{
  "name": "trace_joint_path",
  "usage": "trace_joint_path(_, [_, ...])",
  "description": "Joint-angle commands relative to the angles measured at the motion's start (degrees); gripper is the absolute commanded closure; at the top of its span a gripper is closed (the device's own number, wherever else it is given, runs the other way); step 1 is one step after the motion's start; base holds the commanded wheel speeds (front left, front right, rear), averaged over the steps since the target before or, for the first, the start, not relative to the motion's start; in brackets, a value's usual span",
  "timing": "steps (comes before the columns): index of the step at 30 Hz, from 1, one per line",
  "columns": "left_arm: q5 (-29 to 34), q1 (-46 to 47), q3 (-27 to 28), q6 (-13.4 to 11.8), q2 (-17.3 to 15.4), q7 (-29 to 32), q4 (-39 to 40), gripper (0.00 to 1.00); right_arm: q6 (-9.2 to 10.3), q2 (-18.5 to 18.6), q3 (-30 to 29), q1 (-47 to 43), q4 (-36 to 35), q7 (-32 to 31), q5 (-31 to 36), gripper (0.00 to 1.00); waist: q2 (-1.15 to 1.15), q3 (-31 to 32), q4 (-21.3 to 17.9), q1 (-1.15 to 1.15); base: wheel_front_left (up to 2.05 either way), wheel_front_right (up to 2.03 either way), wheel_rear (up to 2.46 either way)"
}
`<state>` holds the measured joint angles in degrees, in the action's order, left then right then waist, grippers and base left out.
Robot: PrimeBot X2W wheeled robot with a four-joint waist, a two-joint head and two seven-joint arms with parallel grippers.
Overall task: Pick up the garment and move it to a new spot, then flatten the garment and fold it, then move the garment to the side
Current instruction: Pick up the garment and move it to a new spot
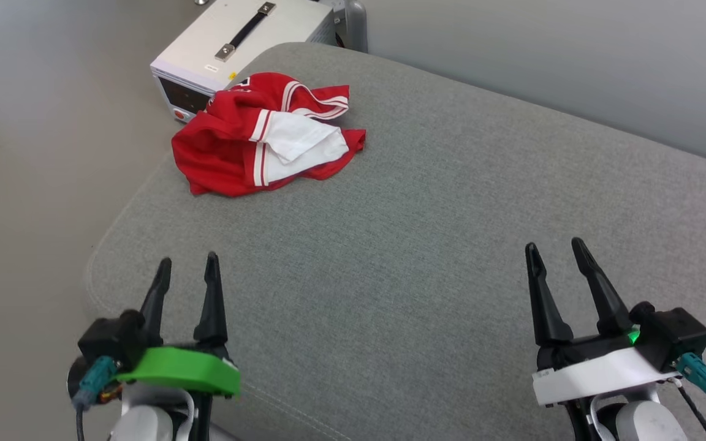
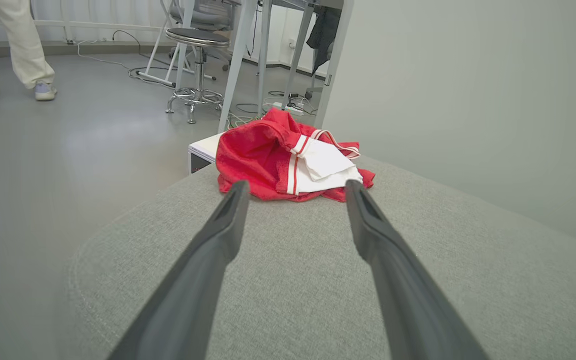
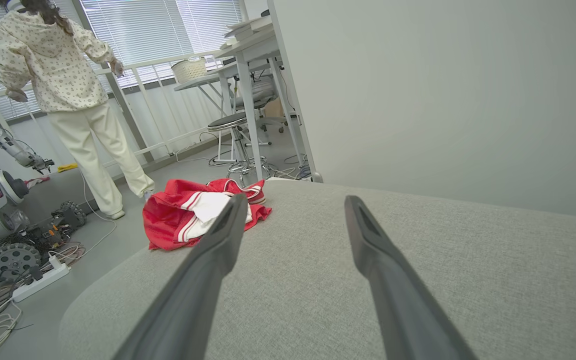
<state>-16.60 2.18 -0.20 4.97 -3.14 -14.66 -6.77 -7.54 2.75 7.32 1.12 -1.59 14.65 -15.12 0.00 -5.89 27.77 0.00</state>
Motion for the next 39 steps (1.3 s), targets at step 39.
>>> trace_joint_path(39, [-33.73,53.26,-13.48,2.51,-36.7,52.85,-36.2,0.0,0.05,3.36,3.22,11.38,-12.76,-0.47,7.85,0.0,0.0,-30.2,-22.48,0.0,0.0,0.0,0.0])
